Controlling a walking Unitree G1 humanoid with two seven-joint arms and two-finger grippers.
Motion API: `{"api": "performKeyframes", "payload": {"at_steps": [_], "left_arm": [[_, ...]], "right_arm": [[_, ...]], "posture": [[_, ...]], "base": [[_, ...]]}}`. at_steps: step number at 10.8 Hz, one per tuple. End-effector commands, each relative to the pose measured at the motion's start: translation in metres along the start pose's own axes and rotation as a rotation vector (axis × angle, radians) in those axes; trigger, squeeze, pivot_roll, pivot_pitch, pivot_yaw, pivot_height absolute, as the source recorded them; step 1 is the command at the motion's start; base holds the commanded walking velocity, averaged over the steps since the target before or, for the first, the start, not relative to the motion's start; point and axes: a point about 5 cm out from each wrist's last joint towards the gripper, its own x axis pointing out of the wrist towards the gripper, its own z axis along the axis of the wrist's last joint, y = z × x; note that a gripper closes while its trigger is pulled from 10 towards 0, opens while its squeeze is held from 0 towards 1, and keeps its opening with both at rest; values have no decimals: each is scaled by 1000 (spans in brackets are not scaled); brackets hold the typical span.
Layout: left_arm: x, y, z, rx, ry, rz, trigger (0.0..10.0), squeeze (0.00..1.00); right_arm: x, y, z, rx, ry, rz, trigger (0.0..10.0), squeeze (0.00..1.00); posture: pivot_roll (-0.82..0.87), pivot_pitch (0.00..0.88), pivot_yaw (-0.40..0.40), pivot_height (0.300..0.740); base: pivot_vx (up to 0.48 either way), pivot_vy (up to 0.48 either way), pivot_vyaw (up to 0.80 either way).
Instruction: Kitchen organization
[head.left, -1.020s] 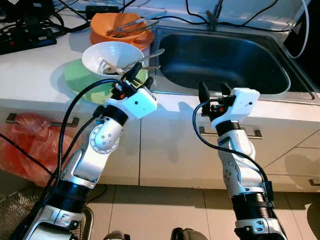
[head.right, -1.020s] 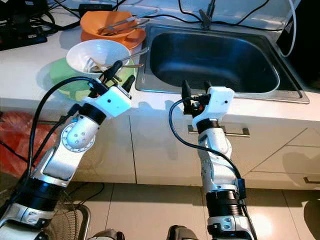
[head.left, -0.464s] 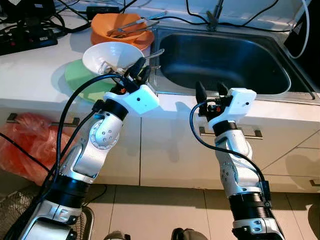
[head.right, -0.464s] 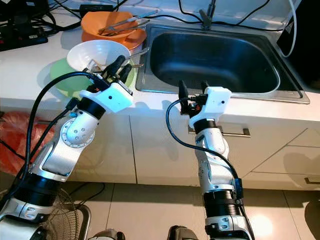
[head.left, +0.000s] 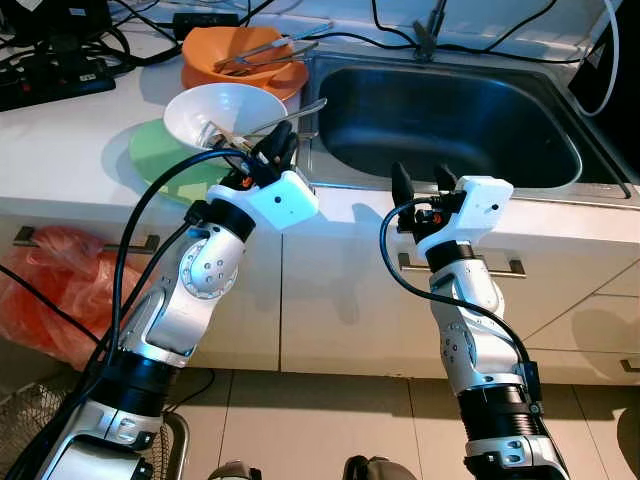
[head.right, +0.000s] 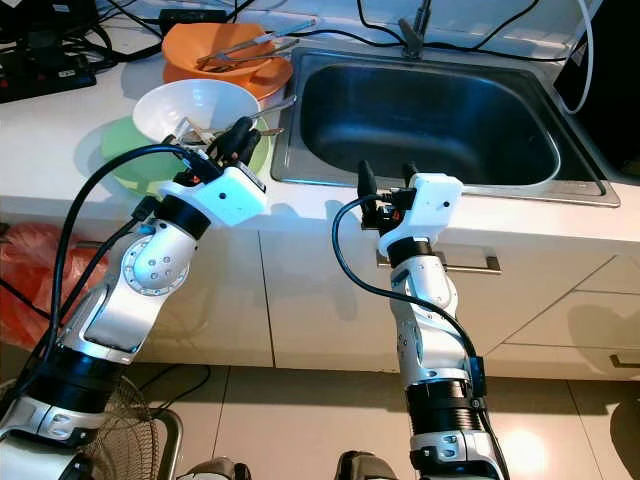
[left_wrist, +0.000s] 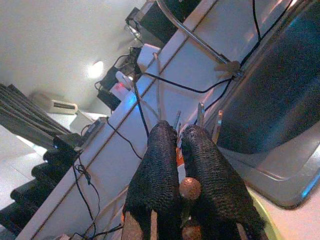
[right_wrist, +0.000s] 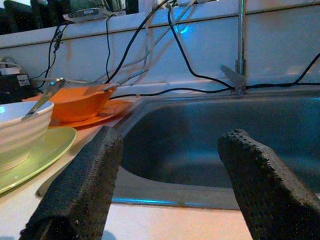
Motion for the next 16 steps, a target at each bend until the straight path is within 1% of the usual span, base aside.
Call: {"api": "performKeyframes", "payload": {"at_steps": [1,2,3,4,5,7,8,9,10,12,13,14,16], "left_arm": [[-4,-9,-5,0,38,-40,10000,0],[-4,-10,-6,3,50,-44,10000,0],[-4,-8,-4,3,38,-32,2863,0],[-2,-5,0,-5,15,-18,0,0],[1,5,8,14,-23,30,0,0],[3,17,17,43,-74,92,0,0],[6,28,27,80,-125,140,6941,0],[8,34,35,105,-163,164,10000,0],[9,41,44,111,-212,195,10000,0],[12,49,61,73,-305,233,10000,0],[22,59,79,-39,-374,265,10000,0],[30,62,92,-201,-428,268,10000,0],[42,66,108,-505,-499,253,10000,0]], "right_arm": [[1,-2,2,14,-10,-7,10000,0],[0,-3,2,14,-10,-7,10000,0],[0,-3,2,14,-9,-7,10000,0],[0,-3,1,14,-9,-8,10000,0],[0,-3,2,15,-8,-7,10000,0],[-1,-3,1,16,-7,-9,10000,0],[-1,-3,1,18,-6,-10,10000,0],[-1,-3,1,19,-5,-10,10000,0],[-1,-3,0,20,-5,-11,10000,0],[0,-3,0,20,-6,-12,10000,0],[1,-3,0,20,-7,-11,10000,0],[1,-2,0,17,-8,-7,10000,0],[1,-1,0,6,-10,1,10000,0]], "posture": [[67,111,-35,740],[67,114,-37,740],[66,114,-37,740],[67,115,-37,740],[66,116,-38,740],[67,116,-37,740],[68,115,-36,740],[69,115,-36,740],[69,115,-35,740],[71,112,-35,740],[75,109,-36,740],[74,107,-34,740],[68,106,-31,740]], "base": [[0,0,0],[0,0,0],[0,0,0],[0,0,0],[0,0,0],[0,0,0],[0,0,0],[0,0,0],[0,0,0],[0,0,0],[0,0,0],[0,0,0],[0,0,0]]}}
